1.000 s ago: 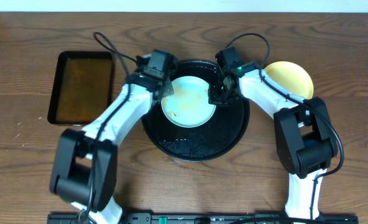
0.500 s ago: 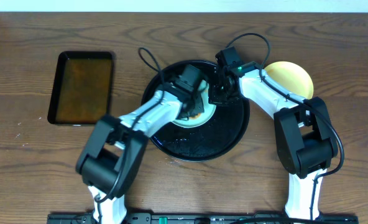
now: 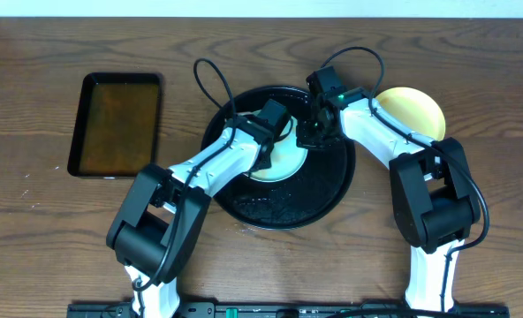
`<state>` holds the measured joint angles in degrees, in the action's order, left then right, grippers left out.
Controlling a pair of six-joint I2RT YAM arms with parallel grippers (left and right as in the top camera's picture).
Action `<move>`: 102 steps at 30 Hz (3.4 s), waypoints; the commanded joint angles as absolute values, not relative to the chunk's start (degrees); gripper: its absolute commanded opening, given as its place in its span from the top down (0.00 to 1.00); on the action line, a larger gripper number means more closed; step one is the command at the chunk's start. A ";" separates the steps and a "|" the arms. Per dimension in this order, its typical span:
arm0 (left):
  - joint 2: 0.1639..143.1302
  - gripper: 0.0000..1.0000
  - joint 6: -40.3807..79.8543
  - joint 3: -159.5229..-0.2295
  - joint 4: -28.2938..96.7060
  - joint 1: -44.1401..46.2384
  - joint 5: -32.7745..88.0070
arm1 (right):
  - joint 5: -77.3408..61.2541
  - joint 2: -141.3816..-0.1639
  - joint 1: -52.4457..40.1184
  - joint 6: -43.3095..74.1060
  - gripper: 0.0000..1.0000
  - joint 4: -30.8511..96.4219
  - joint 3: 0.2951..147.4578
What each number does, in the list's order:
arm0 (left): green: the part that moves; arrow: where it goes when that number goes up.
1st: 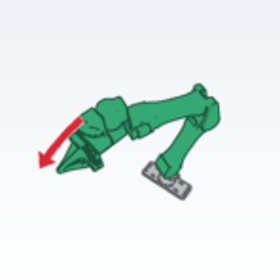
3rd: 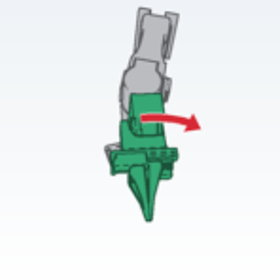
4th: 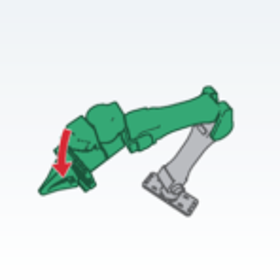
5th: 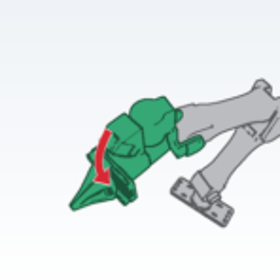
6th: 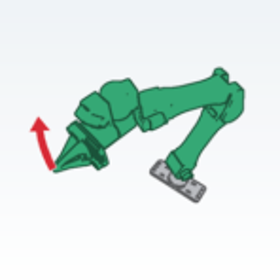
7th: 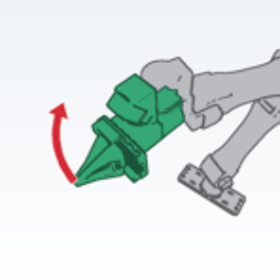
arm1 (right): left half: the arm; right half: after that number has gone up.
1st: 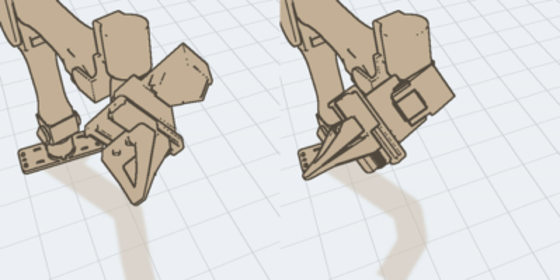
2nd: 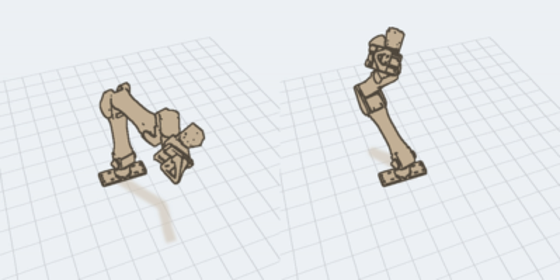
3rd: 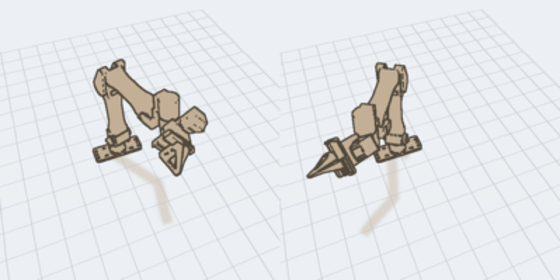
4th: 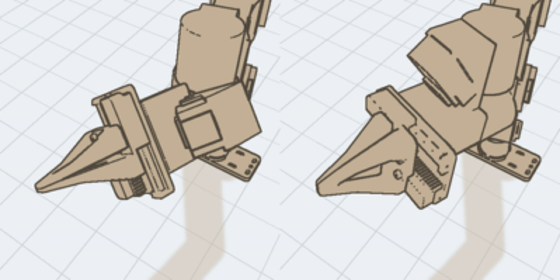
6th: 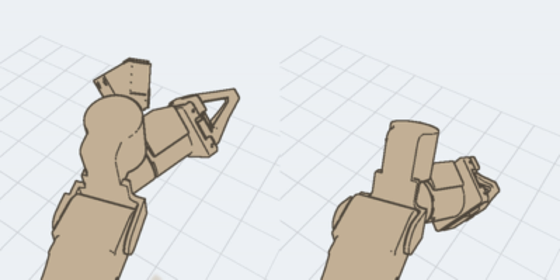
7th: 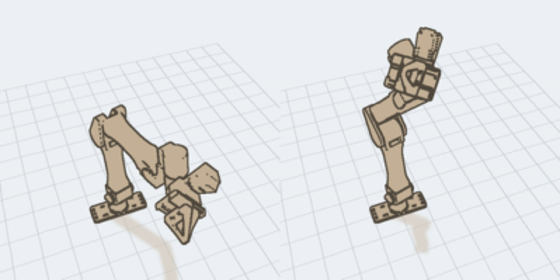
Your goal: Clean dirty plates on tray and stack at the side
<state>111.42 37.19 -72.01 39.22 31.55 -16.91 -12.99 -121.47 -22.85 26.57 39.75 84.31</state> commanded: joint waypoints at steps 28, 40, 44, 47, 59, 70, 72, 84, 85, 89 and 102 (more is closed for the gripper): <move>115.70 0.92 34.74 -73.06 16.32 29.34 6.00 | -5.80 -123.87 -21.85 27.20 0.98 40.69 82.37; 115.94 0.92 30.20 -73.08 28.51 22.87 -20.16 | -5.80 -123.87 -21.85 27.20 0.99 40.73 82.37; 114.21 0.92 30.20 -73.17 32.91 19.84 -25.87 | -5.80 -123.87 -21.85 27.20 0.98 40.71 82.37; 110.10 0.92 30.20 -73.43 34.74 18.31 -25.85 | -5.78 -123.87 -21.85 27.20 0.98 40.71 82.37; 86.48 0.92 26.70 -73.43 33.78 12.25 -20.53 | -5.82 -122.69 -21.85 24.47 0.99 40.73 83.07; 93.12 0.92 23.97 -73.36 33.71 -11.73 1.28 | -2.24 -112.31 -24.12 15.11 0.99 45.30 87.70; 96.18 0.92 23.49 -73.36 33.61 -14.81 5.50 | 4.45 -109.73 -25.85 15.11 0.99 45.69 87.81; 106.87 0.92 22.94 -73.36 33.80 -20.08 8.12 | 37.54 -97.62 -40.12 3.90 0.99 44.91 88.25; 106.87 0.92 22.92 -73.36 33.80 -20.08 8.08 | 41.65 -97.12 -41.89 0.93 0.99 43.83 88.25; 106.87 0.91 22.92 -73.36 33.82 -20.08 7.90 | 58.22 -96.75 -47.92 -9.54 0.99 38.46 88.25; 106.87 0.92 22.92 -73.19 34.04 -20.08 7.90 | 75.92 -96.75 -60.12 -54.74 0.99 4.67 88.25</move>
<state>106.89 23.68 -73.60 34.04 -19.79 7.60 70.54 -98.08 -59.18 -40.71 8.16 87.39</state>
